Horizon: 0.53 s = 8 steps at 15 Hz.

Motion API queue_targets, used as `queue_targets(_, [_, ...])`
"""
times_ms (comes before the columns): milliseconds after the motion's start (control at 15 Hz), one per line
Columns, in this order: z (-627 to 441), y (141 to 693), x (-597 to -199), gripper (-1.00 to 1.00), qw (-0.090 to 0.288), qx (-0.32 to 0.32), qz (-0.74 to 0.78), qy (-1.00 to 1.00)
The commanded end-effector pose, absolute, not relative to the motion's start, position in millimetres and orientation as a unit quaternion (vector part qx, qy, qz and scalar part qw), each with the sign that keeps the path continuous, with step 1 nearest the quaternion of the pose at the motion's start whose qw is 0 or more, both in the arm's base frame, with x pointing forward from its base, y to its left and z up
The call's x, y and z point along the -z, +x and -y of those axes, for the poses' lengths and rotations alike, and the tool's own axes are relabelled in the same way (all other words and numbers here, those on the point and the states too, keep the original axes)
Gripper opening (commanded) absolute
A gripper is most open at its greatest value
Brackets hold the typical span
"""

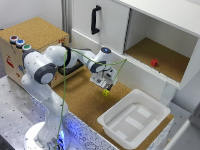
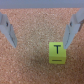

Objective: Place the yellow block on the table

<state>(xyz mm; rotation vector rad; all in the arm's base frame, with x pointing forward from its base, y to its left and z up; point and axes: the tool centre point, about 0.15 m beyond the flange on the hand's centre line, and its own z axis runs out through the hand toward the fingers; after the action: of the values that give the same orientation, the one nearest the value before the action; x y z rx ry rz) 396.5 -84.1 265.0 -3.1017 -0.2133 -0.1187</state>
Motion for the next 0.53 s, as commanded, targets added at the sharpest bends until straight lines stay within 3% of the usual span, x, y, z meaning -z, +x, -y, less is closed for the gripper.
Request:
queue_targets(0, [57.3, 381.3, -306.3, 1.0, -0.023, 0.057, 0.105, -0.993])
queue_targets(200, [45.2, 368.2, -332.5, 1.0, -0.039, 0.064, 0.117, -0.99])
queue_targets(467, [21.8, 357.4, -355.4, 1.0, -0.03, 0.063, 0.118, -0.991])
